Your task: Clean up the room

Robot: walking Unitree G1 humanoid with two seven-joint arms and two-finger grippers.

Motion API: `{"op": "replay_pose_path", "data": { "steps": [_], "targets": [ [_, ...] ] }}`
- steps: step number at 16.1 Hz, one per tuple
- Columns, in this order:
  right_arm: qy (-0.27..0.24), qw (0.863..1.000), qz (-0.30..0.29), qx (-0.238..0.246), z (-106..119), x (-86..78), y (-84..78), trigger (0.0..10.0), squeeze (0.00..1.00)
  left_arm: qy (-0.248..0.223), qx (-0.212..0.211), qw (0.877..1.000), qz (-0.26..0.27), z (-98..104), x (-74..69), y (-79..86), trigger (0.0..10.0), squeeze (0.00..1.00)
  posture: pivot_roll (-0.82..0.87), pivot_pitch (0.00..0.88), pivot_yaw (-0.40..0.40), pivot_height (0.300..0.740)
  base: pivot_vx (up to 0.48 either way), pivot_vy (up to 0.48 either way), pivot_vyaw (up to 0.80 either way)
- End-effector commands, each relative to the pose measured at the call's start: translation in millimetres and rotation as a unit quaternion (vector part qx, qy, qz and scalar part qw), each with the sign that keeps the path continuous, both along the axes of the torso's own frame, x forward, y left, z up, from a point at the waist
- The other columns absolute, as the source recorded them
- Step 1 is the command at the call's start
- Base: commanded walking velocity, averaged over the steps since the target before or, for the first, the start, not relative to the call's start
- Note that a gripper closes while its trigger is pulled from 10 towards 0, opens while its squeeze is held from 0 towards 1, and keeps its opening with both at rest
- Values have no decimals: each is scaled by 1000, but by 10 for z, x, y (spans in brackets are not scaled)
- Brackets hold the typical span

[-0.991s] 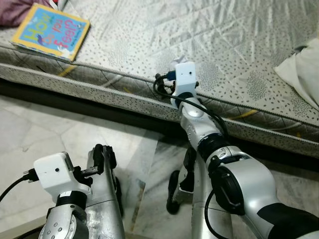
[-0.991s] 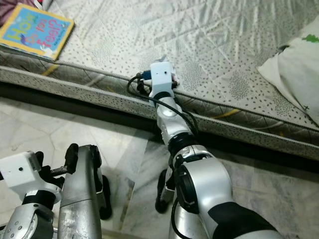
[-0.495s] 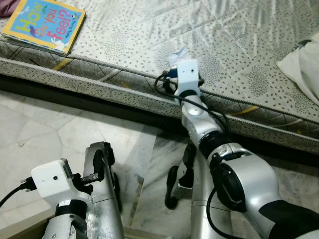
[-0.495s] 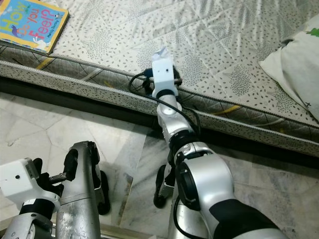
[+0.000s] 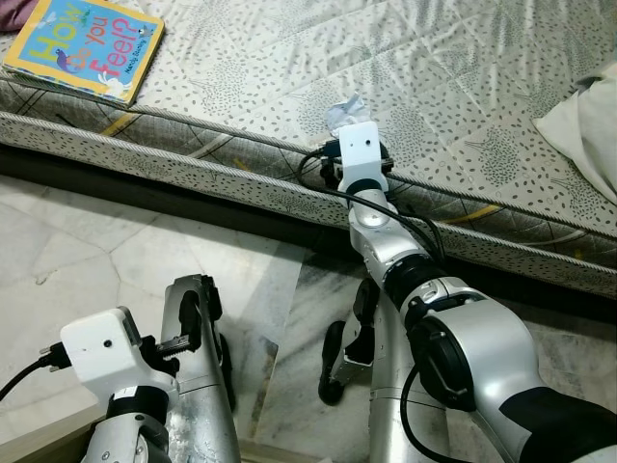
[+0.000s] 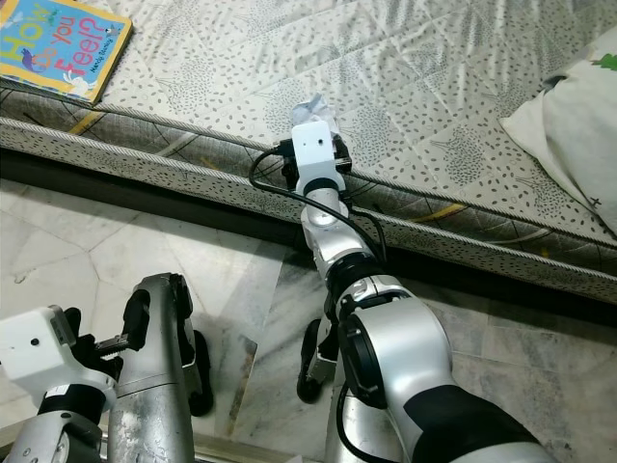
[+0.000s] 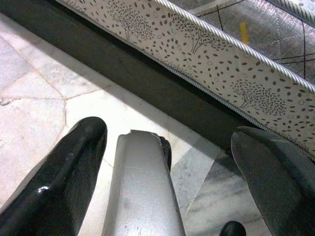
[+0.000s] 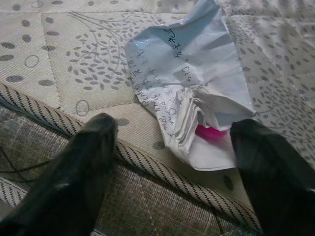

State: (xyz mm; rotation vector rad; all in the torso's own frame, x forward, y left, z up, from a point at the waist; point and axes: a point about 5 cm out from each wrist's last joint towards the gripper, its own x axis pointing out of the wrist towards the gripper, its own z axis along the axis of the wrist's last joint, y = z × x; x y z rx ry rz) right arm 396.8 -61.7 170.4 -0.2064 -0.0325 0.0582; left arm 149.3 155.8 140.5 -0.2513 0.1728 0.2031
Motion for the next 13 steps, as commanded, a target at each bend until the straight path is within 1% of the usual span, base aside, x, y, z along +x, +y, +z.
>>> {"op": "replay_pose_path", "data": {
  "steps": [1,7,9,13],
  "targets": [
    [22,1000,-5,-1,-120,-38,13,0,0,3,-3,1000,6,13,-17,-7,10000,0,335,444,-79,525,0,0,0],
    [24,1000,-11,1,-117,-36,12,0,0,2,-1,1000,8,18,-2,-2,10000,0,339,441,-78,525,0,0,0],
    [22,1000,-18,-6,-113,-33,3,0,0,3,0,1000,7,17,-3,1,10000,0,340,440,-76,525,0,0,0],
    [22,998,-45,-29,-127,-19,-100,0,0,4,0,1000,7,17,-9,0,10000,0,345,441,-75,525,0,0,0]
  ]
}}
